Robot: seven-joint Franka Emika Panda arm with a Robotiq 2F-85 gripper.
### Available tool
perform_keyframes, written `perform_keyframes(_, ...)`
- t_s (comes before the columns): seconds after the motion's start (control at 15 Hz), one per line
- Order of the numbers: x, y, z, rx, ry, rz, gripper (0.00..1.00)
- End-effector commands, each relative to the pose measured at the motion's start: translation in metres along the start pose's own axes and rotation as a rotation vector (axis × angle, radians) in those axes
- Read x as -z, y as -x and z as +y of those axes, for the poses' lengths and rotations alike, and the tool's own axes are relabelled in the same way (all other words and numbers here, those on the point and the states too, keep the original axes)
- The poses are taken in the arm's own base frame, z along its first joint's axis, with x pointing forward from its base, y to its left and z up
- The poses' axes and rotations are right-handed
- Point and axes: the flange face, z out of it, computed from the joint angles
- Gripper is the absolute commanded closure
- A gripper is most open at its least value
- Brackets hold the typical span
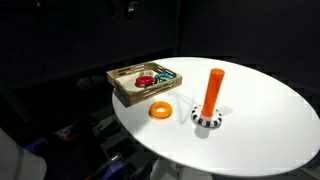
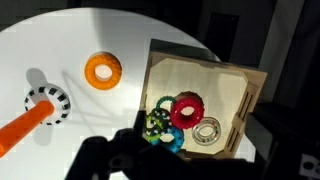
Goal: Put the red ring on the orange ring
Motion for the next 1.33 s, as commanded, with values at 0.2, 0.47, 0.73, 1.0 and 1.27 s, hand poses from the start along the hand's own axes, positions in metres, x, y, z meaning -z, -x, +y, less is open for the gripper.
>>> perform_keyframes(0.2, -0.011, -0.050, -0.007, -0.060, -0.002, -0.026, 0.00)
perform_keyframes(0.47, -0.042, -0.068, -0.011, -0.079, 0.025, -0.085, 0.00)
perform_keyframes(0.73, -0.076, -0.079, -0.014, -0.081, 0.094, -0.113, 0.00)
perform_keyframes(1.0, -0.106, -0.085, -0.015, -0.090, 0.166, -0.136, 0.00)
perform_keyframes(1.27, -0.116, -0.079, -0.012, -0.080, 0.151, -0.166, 0.00)
